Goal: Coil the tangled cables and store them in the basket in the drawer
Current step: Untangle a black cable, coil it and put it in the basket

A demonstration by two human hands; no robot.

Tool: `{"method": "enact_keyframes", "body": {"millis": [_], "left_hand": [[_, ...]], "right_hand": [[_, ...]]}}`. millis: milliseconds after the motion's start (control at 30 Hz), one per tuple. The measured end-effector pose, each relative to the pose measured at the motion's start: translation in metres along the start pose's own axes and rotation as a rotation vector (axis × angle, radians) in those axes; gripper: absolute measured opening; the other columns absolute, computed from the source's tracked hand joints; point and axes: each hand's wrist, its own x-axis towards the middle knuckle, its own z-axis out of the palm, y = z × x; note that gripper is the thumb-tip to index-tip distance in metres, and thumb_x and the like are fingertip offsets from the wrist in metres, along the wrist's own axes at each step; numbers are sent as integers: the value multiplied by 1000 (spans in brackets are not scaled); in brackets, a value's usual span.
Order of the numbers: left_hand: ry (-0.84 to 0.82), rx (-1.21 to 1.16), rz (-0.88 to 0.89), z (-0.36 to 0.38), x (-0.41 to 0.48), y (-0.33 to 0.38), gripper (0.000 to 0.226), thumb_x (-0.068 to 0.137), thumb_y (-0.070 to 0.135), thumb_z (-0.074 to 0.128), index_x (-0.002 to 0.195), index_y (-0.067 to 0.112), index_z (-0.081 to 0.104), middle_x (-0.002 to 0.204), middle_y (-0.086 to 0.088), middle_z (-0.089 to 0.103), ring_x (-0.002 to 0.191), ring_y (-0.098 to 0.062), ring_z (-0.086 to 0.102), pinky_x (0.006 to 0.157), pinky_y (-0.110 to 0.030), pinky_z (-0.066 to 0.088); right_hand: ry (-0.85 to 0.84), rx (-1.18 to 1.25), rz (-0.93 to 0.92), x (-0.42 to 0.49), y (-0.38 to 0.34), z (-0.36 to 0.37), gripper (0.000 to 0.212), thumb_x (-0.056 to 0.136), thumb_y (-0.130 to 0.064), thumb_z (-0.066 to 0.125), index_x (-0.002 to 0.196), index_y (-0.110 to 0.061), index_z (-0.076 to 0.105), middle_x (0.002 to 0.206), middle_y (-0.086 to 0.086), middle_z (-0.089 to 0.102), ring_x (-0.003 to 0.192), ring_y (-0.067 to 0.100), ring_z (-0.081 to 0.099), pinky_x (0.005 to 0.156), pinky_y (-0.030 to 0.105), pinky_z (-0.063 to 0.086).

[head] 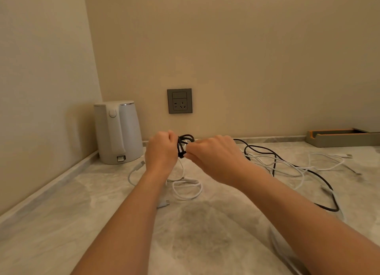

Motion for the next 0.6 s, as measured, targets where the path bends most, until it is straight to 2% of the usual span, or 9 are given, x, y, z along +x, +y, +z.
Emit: {"method": "enact_keyframes", "body": {"millis": [133,233,300,367,433,467,600], "left_hand": [[-227,118,233,7,-2,2,49,101,23,35,53,13,34,54,-7,39,60,-31,42,56,-39,28],[-426,30,340,12,-3,6,45,98,28,40,54,15,42,57,-7,46,59,-24,42,57,-38,33],[-522,-64,321,12,-5,11,46,98,22,43,53,13,40,55,-5,43,55,-17,37,54,-32,31],[-583,-202,269,9,-8,14,49,99,17,42,50,14,38,47,3,37,44,-9,34,45,-20,32],[-629,-338,200,7,-10,16,49,101,17,40,52,12,39,38,12,33,34,-3,32,37,-14,31],[-644,-376,175,7,-11,17,49,101,18,39,53,12,40,36,13,32,32,-3,31,36,-13,30],[-688,-424,127,6,-11,16,53,101,25,39,50,13,35,35,11,31,31,-4,28,34,-14,28]], "right_hand": [[55,129,70,-4,22,8,30,100,-40,35,88,-22,56,88,0,65,77,30,57,53,33,25],[56,284,164,-6,33,12,28,97,-40,46,73,-25,51,63,-4,52,64,24,47,54,33,30],[32,405,197,-6,39,14,27,94,-37,52,72,-23,55,56,-9,45,58,15,43,56,32,33],[24,532,201,-4,44,14,24,93,-31,55,73,-19,60,56,-11,46,54,8,42,56,30,34],[23,662,203,-3,47,13,21,93,-24,57,73,-18,59,56,-11,46,52,4,41,53,21,32],[19,710,201,-3,47,11,20,93,-21,58,73,-17,59,56,-12,46,52,3,42,52,17,31],[-28,805,196,-3,49,9,23,93,-19,57,70,-20,55,57,-12,44,51,3,40,52,14,32]]}}
